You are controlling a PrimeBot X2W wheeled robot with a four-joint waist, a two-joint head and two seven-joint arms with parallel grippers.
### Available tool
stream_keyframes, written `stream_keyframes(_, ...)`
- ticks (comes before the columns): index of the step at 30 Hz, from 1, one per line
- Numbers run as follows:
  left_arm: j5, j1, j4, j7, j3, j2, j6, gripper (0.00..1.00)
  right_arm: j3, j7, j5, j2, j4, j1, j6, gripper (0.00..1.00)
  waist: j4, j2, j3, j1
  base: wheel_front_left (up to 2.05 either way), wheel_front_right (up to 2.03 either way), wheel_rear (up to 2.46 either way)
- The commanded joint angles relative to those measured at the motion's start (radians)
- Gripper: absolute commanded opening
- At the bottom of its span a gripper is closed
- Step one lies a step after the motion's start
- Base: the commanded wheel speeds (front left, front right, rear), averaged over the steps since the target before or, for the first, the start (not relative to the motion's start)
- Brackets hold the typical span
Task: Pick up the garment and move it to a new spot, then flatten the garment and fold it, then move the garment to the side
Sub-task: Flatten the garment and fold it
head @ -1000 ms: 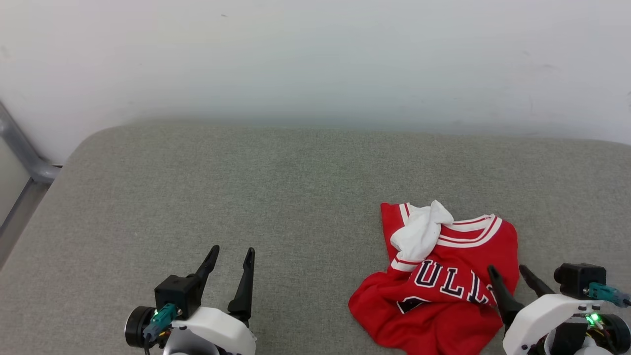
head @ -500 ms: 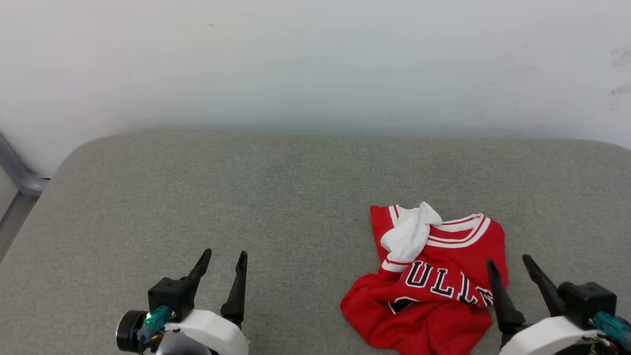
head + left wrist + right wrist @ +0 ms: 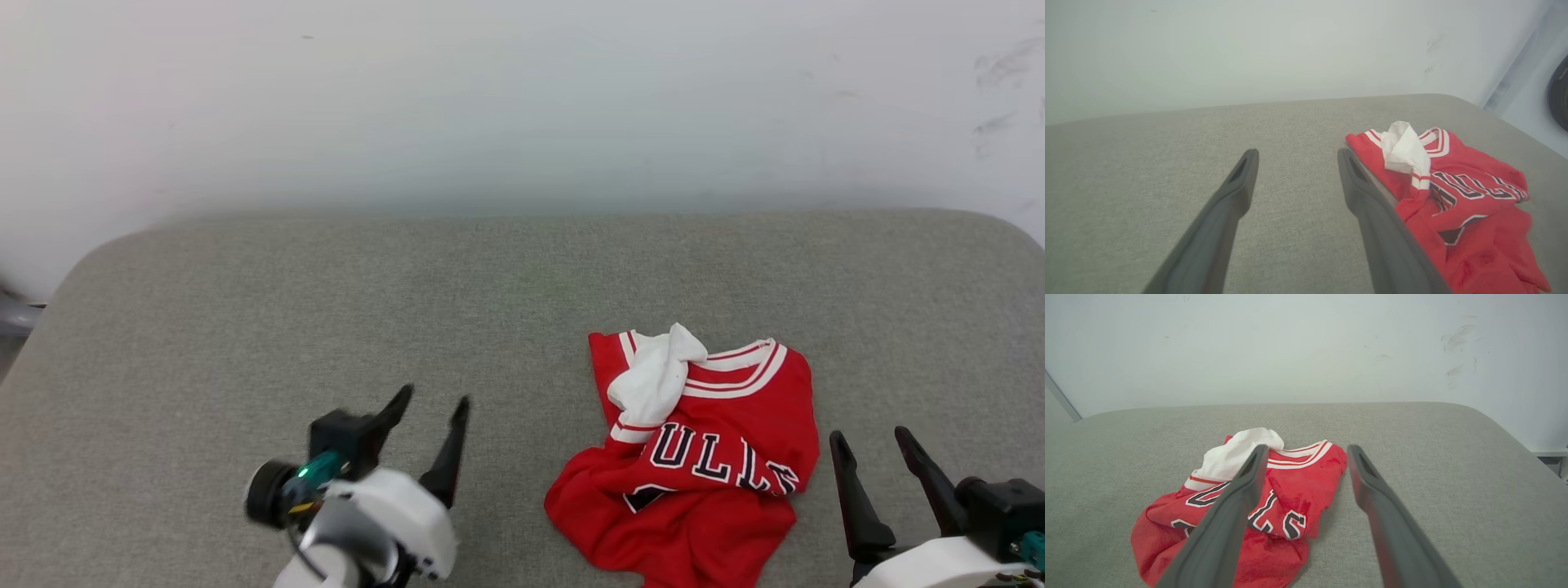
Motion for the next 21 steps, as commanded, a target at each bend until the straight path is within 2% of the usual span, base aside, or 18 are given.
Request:
stream_keyframes(1, -0.01, -0.049, 0.008, 0.035, -0.024, -0.015, -0.017, 1.0, -0.002, 0.009, -0.002, 0.005, -0.013, 0.009, 0.0, 1.0, -0.01, -0.0001, 0.011, 0.0, 0.0, 0.0, 0.0)
stream_keyframes(6, -0.046, -0.183, 0.054, 0.156, -0.105, -0.056, -0.049, 1.0, 0.002, 0.029, -0.002, 0.007, -0.029, -0.01, 0.0, 1.0, -0.039, -0.0001, 0.048, 0.0, 0.0, 0.0, 0.0)
stream_keyframes(13, -0.098, -0.348, 0.167, 0.284, -0.206, -0.082, -0.065, 1.0, 0.012, 0.032, 0.008, 0.008, -0.032, -0.044, 0.0, 1.0, -0.073, -0.0001, 0.115, 0.0, 0.0, 0.0, 0.0)
stream_keyframes(21, -0.202, -0.492, 0.352, 0.446, -0.401, -0.078, -0.067, 1.0, 0.024, 0.02, 0.033, 0.008, -0.003, -0.079, 0.0, 1.0, -0.114, -0.0001, 0.164, 0.0, 0.0, 0.0, 0.0)
